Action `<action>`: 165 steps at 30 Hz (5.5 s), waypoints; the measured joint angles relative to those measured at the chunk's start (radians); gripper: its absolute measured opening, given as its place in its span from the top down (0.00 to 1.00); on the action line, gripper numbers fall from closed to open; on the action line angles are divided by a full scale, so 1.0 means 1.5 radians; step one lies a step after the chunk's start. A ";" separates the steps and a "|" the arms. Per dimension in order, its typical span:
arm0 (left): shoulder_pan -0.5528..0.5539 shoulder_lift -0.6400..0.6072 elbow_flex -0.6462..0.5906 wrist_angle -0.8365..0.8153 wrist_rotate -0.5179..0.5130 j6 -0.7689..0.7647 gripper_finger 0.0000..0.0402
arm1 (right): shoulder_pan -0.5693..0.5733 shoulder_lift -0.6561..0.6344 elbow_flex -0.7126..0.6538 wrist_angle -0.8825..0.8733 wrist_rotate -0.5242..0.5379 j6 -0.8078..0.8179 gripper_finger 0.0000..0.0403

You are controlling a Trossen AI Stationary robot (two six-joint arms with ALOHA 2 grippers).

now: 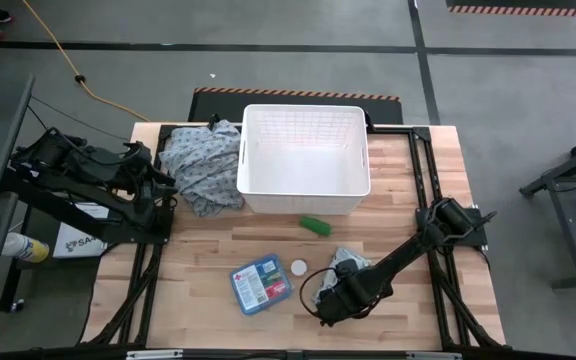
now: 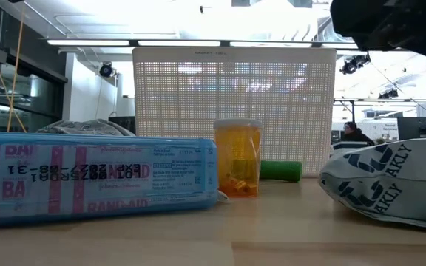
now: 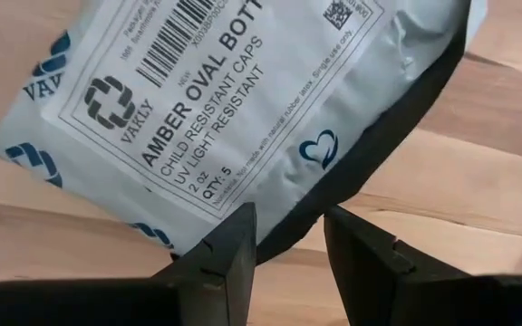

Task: Pick & place medical supplies in basket/bin
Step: Put the blue mailer bag into the white bin

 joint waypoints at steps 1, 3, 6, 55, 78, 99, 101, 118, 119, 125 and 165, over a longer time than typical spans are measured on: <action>0.000 0.000 0.000 0.000 0.000 0.000 0.47 | 0.000 -0.001 -0.006 0.008 0.000 0.002 0.69; 0.000 0.000 0.000 0.000 0.000 0.000 0.47 | 0.000 -0.001 -0.019 0.021 -0.005 0.006 0.69; 0.000 0.000 0.000 0.000 0.000 0.000 0.47 | 0.000 -0.005 -0.039 0.051 -0.021 0.019 0.69; 0.000 0.000 0.000 0.000 -0.005 0.023 0.47 | -0.025 -0.002 -0.031 0.054 -0.126 0.044 0.69; 0.000 0.000 0.000 -0.020 -0.003 0.023 0.47 | 0.025 -0.003 0.092 -0.103 -0.104 0.079 0.69; 0.000 0.000 0.000 -0.030 -0.031 0.023 0.47 | 0.034 0.044 0.091 -0.157 -0.070 0.114 0.69; 0.000 0.000 0.000 -0.030 -0.033 0.023 0.47 | 0.031 0.044 0.091 -0.157 -0.061 0.114 0.69; 0.000 0.000 0.000 -0.030 -0.035 0.026 0.47 | 0.018 0.074 0.091 -0.183 -0.070 0.125 0.69; 0.000 0.000 0.000 -0.030 -0.035 0.031 0.47 | 0.018 0.079 0.091 -0.180 -0.071 0.125 0.69; 0.000 0.000 0.000 -0.030 -0.035 0.035 0.47 | 0.010 0.094 0.091 -0.180 -0.069 0.124 0.69; 0.000 0.000 0.000 -0.028 -0.034 0.037 0.47 | -0.004 0.115 0.090 -0.127 -0.046 0.099 0.69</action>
